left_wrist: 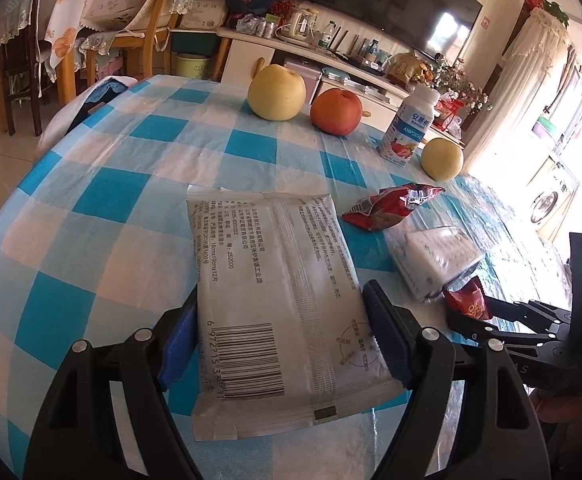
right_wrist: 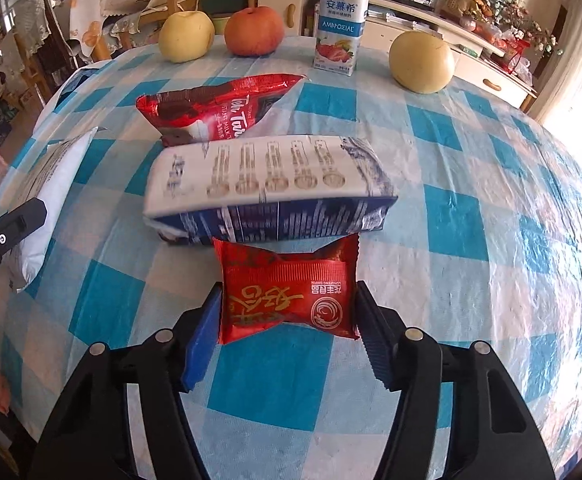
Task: Collect trash
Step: 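Close left gripper on white printed bag while right grasps red snack packet, then lift white bag and red packet, carry both toward the pink bucket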
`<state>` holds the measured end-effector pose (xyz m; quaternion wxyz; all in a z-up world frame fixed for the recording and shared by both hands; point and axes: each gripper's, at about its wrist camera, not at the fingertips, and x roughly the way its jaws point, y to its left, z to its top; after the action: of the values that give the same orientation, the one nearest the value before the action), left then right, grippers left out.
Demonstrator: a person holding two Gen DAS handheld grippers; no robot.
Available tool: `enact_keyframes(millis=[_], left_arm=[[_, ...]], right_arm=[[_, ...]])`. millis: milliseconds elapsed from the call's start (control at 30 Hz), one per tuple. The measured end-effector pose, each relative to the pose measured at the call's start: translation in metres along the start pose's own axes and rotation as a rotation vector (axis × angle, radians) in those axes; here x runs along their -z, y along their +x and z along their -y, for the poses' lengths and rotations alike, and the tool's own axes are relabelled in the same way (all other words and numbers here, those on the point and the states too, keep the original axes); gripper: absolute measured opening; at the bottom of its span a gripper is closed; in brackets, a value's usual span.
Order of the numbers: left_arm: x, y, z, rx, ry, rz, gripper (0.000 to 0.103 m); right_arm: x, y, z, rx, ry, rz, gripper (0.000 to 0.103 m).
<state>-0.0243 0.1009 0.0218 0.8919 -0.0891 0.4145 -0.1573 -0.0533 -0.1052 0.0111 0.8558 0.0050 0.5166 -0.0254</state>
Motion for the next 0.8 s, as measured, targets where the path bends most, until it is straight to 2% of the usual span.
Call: enact_keyframes(millis=[333,633,733,800], left_arm=[[0.001,-0.019,-0.011,-0.003,0.0,0.032,0.078],[-0.001,-0.043,-0.025,0.004,-0.013,0.076,0.078],[-0.004,-0.054,-0.032,0.003,-0.026,0.102,0.062],[-0.007,-0.063,-0.039,0.014,-0.042,0.126,0.061]], right_arm=[[0.014,-0.011,-0.016,-0.015,0.019,0.011,0.061],[0.02,-0.04,-0.048,-0.07,-0.005,0.087,0.06],[0.018,-0.049,-0.059,-0.105,-0.006,0.105,0.06],[0.016,-0.055,-0.068,-0.129,-0.012,0.118,0.06]])
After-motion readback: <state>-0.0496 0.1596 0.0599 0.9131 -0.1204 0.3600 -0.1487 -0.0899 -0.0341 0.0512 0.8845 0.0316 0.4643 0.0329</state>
